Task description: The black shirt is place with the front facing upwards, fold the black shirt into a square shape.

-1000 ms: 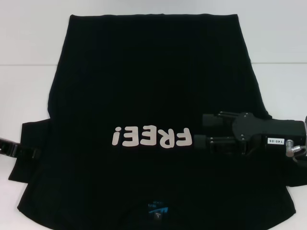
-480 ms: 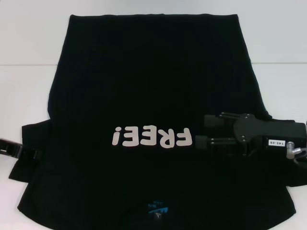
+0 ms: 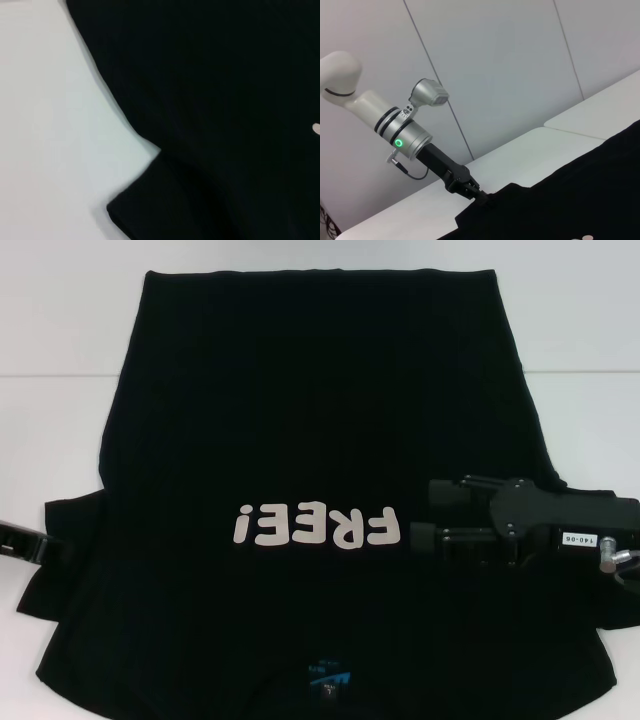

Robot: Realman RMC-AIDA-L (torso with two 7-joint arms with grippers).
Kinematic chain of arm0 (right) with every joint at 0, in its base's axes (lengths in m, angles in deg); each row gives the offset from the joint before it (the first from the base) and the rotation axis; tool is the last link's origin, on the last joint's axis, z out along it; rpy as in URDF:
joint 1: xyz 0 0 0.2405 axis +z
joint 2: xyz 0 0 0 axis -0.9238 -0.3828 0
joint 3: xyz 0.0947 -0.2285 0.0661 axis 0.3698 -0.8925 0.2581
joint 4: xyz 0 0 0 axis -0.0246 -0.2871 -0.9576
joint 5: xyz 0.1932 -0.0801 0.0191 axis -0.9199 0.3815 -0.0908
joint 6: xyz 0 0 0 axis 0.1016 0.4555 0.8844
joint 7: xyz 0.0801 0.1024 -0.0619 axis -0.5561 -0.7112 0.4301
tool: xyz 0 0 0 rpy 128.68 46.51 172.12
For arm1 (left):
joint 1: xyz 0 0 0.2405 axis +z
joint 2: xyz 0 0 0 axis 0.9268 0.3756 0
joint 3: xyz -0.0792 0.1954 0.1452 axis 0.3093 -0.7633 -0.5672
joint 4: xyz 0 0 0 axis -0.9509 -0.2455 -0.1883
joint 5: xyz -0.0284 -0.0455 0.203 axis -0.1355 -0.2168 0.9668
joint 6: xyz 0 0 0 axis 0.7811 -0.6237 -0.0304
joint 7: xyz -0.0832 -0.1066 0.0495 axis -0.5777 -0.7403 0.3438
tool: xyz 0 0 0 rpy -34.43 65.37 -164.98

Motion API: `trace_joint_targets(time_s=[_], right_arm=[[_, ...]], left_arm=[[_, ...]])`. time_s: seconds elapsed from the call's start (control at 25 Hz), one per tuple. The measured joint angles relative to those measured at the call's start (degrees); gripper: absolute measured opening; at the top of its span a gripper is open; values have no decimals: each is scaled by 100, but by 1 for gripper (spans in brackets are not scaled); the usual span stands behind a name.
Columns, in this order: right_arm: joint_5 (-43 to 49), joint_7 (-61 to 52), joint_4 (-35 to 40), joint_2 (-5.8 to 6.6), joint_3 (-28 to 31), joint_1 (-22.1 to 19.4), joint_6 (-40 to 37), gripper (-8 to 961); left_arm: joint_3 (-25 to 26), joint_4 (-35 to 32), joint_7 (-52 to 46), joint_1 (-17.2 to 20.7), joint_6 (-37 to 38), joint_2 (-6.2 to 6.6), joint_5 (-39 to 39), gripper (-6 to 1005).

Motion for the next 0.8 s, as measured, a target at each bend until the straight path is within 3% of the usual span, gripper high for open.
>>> trace_joint_targets(time_s=[0.24,0.52,0.8], right_arm=[[-1,3,6,-1,9,6,17,914],[-17,22,17,-1,35,14,18,915],[-115,106,15,7,37,-55,8,915]], left_arm=[[18,-5,12,1,-24,0,-14,13],[23,-105,14,16,-17,0,-23,14],[224,-798,-55,89,411,9,-20,14]])
